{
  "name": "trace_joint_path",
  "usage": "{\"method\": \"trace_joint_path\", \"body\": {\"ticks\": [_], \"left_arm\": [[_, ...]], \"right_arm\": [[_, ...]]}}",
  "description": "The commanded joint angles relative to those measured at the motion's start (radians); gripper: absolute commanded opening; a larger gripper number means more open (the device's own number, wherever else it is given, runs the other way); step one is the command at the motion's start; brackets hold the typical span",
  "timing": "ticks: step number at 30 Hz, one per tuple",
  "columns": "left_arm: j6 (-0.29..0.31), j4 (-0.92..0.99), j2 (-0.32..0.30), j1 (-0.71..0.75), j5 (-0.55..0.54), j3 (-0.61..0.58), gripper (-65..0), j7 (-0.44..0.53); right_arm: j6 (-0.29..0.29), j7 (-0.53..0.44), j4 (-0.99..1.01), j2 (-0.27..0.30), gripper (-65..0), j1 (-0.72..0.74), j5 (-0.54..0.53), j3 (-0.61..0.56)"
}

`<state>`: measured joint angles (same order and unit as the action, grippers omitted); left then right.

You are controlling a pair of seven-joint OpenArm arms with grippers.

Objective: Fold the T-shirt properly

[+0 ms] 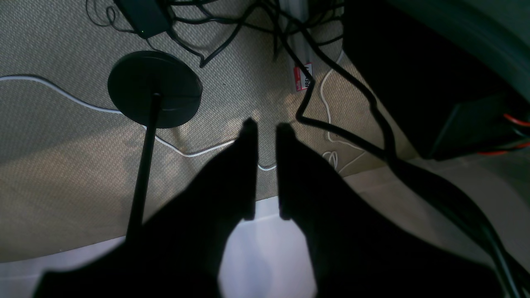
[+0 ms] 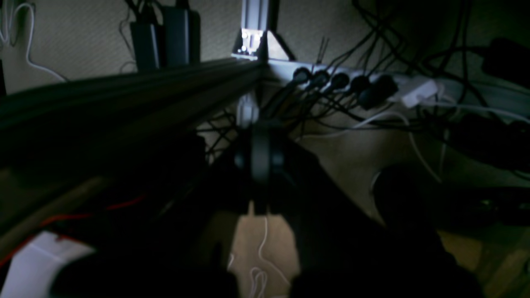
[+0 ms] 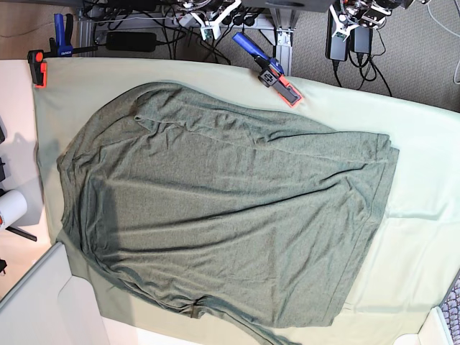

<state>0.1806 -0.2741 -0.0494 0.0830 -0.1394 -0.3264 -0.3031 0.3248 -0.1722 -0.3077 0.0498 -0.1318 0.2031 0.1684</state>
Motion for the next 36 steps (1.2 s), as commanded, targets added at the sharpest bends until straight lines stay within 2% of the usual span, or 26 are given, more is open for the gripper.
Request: {"method": "trace_joint_path", "body": {"ticks": [1,20,24,29,31,33,36], "left_arm": [[-0.005,-0.004,0.002,0.000,0.000,-0.002,-57.2,-0.003],[0.000,-0.004,0.000,0.002,-0.001,-0.002,-57.2,-0.004],[0.112,-0.009,-0.009,0.006,-0.004,-0.002,-57.2,-0.013],[0.275,-0.037,-0.051,0.018,-0.122,0.000,-57.2,-0.016],[0.325,-0.060,-0.079,0.024,-0.182,0.000,-57.2,-0.016],[0.351,-0.088,-0.104,0.035,-0.239,0.000,-57.2,-0.016],[0.407,-0.146,-0.137,0.066,-0.324,0.011,-57.2,-0.064]], "right_arm": [[0.023,-0.012,-0.005,0.005,-65.0,-0.006,-0.002,0.000],[0.023,-0.013,-0.006,0.006,-65.0,-0.019,-0.005,0.000],[0.023,-0.013,-0.031,0.011,-65.0,-0.043,-0.005,0.000],[0.032,-0.012,-0.090,0.035,-65.0,-0.091,-0.007,-0.001],[0.055,-0.012,-0.116,0.053,-65.0,-0.118,-0.047,-0.001],[0.084,-0.011,-0.145,0.071,-65.0,-0.148,-0.114,-0.001],[0.104,-0.005,-0.204,0.099,-65.0,-0.208,-0.201,-0.001]]}}
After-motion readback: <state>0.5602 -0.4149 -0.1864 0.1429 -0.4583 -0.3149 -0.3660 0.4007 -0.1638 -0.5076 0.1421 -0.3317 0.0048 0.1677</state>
